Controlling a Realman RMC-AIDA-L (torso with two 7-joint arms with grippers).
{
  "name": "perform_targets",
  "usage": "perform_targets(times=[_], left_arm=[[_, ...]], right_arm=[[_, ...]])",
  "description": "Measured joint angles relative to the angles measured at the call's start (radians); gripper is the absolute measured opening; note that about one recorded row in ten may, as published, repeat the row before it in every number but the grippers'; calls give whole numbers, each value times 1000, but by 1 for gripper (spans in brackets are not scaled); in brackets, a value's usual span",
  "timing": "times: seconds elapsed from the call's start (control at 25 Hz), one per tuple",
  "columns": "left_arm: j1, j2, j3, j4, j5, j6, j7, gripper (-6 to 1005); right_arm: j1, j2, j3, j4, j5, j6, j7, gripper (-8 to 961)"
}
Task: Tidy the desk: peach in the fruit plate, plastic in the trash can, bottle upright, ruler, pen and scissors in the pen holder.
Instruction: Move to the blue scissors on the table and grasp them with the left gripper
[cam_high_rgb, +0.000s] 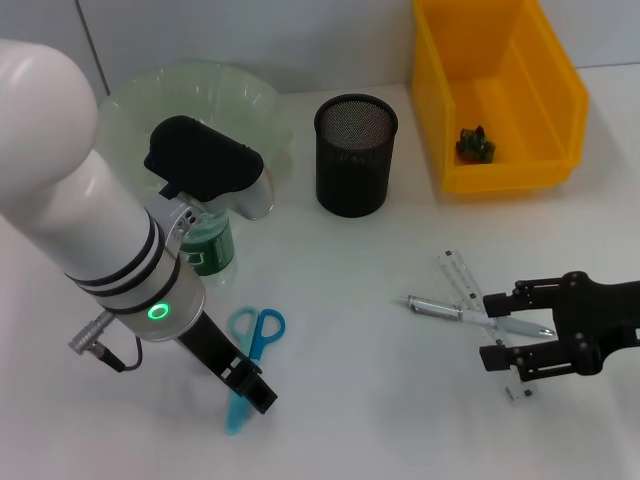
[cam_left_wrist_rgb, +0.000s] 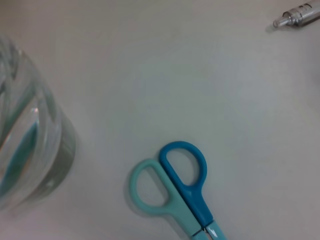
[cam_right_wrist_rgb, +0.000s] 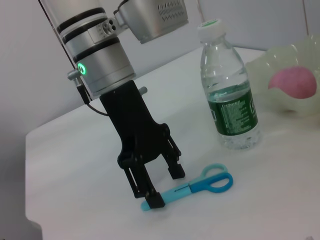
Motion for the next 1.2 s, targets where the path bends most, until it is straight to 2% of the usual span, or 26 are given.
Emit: perform_targets(times=[1.2], left_arm=[[-11,0,37,-12,-20,-8,1,790]], right_arm=[[8,9,-4,2,-3,10,2,684]])
